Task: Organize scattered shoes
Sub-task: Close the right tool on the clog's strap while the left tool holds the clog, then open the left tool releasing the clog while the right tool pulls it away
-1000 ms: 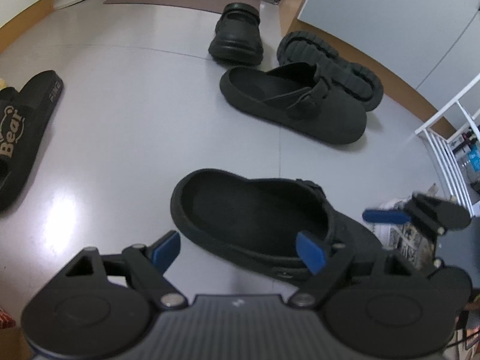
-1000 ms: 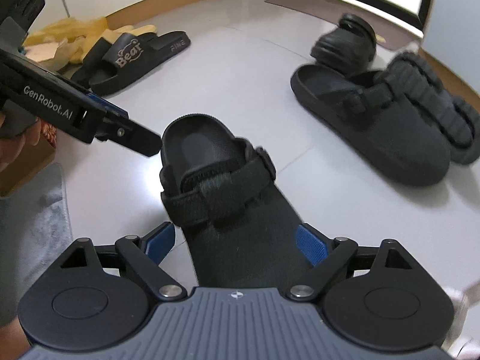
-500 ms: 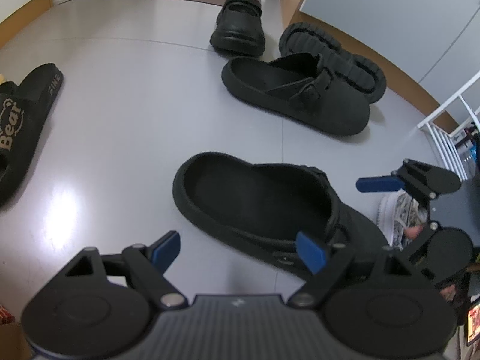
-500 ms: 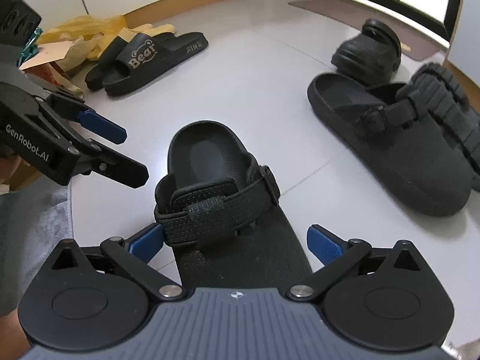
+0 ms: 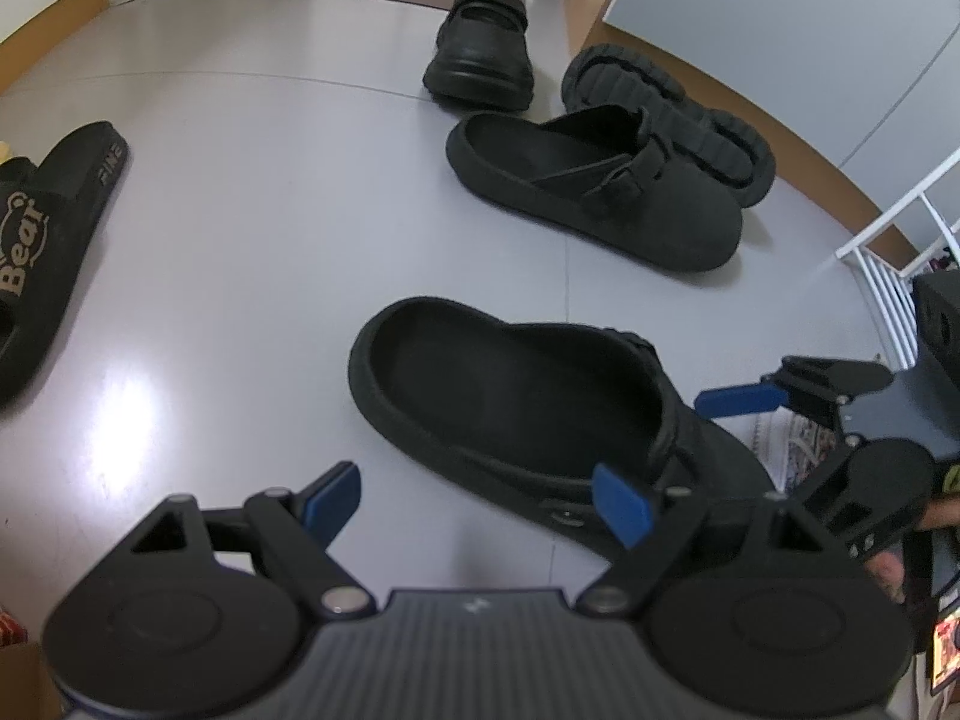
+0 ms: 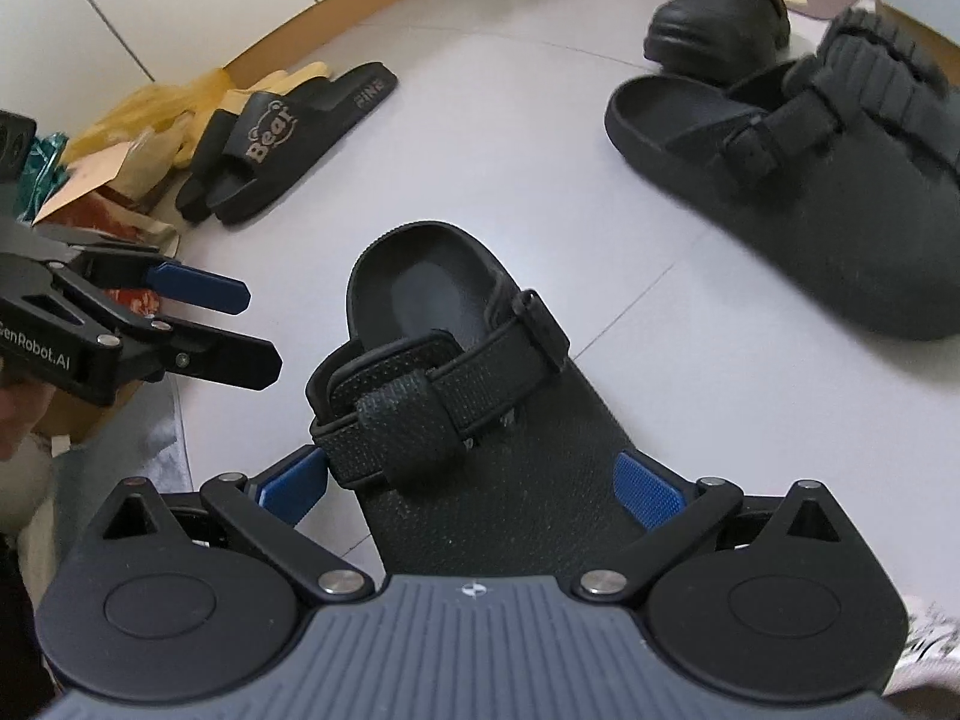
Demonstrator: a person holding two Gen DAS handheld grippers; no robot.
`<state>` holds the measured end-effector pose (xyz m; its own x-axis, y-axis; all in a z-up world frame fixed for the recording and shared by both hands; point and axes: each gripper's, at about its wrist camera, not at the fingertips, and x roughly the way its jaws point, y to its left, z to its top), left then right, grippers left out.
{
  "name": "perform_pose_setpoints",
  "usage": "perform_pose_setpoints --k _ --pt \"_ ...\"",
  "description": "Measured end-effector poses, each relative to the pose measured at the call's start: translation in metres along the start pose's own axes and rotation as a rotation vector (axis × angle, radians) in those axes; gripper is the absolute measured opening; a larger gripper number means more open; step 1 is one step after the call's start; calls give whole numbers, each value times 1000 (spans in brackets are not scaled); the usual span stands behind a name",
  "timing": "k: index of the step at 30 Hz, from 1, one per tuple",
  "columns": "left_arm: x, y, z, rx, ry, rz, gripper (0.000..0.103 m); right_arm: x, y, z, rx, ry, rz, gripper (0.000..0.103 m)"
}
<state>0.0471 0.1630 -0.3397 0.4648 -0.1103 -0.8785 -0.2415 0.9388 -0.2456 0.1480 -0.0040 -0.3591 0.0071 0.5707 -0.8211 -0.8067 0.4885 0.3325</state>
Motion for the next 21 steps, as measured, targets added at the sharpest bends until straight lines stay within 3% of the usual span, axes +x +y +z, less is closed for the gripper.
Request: perform_pose_setpoints --k 4,7,10,14,21 --pt "1 0 0 0 -1 2 86 2 8 -4 14 3 -44 103" --pt "1 1 0 -2 -3 2 86 1 8 -7 86 -6 -72 102" --pt "2 2 -1 -5 -1 3 86 -4 9 -14 238 -50 -134 101" --pt "2 3 -1 -7 -2 4 86 -9 16 -19 336 -69 -192 93" --pt "2 2 -1 -10 -8 5 86 -18 18 -30 469 -90 -204 72"
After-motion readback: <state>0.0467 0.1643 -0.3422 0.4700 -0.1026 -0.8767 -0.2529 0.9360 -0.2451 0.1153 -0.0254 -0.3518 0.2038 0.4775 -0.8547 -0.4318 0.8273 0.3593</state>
